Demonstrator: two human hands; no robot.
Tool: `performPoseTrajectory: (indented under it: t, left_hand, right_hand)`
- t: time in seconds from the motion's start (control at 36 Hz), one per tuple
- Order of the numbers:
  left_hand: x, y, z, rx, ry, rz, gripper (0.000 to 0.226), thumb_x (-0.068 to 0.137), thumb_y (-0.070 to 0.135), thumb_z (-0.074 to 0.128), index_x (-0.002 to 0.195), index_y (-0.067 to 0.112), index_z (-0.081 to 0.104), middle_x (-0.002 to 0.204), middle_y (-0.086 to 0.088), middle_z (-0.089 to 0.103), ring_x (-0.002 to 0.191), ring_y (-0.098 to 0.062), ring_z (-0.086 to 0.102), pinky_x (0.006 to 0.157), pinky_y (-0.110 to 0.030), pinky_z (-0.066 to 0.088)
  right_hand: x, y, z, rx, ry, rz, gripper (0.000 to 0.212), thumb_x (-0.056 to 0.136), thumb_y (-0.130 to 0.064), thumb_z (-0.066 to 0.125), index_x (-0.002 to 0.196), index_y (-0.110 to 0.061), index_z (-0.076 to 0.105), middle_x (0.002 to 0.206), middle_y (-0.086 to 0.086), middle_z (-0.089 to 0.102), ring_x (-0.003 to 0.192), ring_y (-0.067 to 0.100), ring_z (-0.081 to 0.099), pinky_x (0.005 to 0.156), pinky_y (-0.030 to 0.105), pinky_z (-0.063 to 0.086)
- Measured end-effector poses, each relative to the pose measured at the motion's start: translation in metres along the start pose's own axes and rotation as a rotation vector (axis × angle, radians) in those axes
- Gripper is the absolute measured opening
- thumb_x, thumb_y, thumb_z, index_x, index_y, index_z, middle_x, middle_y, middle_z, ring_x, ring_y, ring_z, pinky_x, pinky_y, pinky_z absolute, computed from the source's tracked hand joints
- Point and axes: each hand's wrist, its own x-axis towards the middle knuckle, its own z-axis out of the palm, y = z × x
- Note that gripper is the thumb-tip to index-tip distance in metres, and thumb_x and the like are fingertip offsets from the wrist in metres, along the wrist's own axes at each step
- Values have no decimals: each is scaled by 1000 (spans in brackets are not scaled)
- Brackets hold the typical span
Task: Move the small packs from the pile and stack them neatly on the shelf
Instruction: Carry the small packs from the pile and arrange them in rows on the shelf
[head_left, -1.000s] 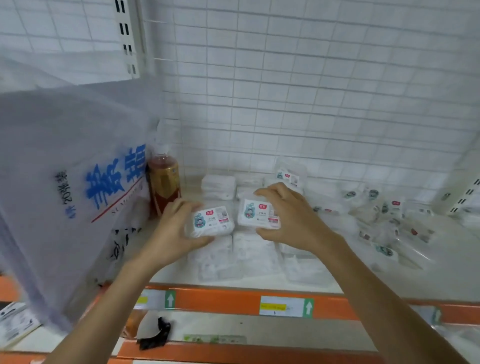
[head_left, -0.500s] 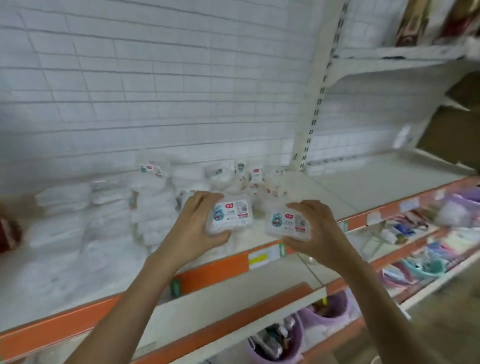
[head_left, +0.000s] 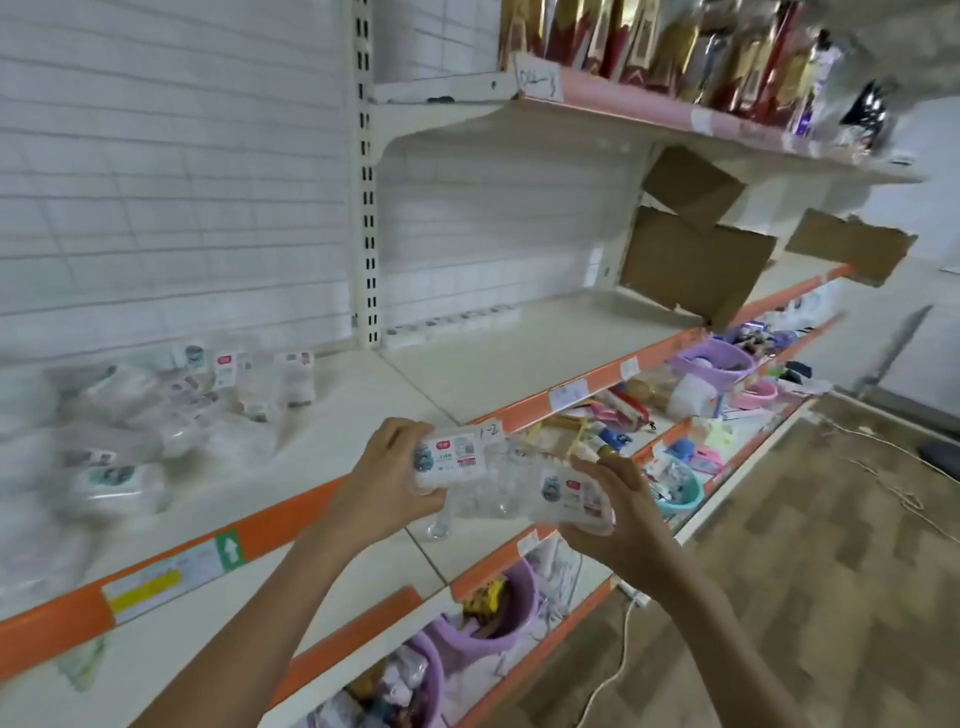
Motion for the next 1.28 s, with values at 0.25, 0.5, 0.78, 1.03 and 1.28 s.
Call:
performPoseTrajectory:
  t: [0.25,0.5,0.78,1.03,1.28]
  left_hand:
    - [83,-1,33,3,5,-78,71,72,24,76,133,10,42,113,3,29,98,-4,38,83,-5,26]
    - [188,-65,38,108,53,-241,78,78,27,72,141,6,32,128,-8,32,119,-19,38,99,-20,27]
    - [254,-123,48,233,128,-407,69,75,38,73,130,6,48,135,-12,42,126,-21,38,101,-24,28]
    - [251,-147,55,170,224,-492,57,69,16,81,119,0,59,122,-13,44,116,-31,45,93,-5,22]
    - [252,-145,61,146,245,-489,54,73,19,78,119,0,58,116,-8,45,105,-12,42,91,6,20]
  right_hand:
    - [53,53,-15,38,-27,-18,68,73,-27,77,132,-14,46,122,-5,38,108,10,40,73,-3,37]
    - [183,89,-7,67,-112,-117,69,74,-29,75,135,-15,44,118,-8,31,108,6,36,85,4,31]
    - [325,115,31,88,-307,-209,69,76,-31,74,135,-14,44,123,-1,35,106,10,39,89,11,29]
    - [404,115,95,68,-571,-267,70,80,-37,71,139,-18,38,137,1,31,128,19,24,105,28,21]
    - [434,117,141,185,-574,-411,43,84,-25,67,124,-18,53,135,-1,31,132,16,24,107,22,17]
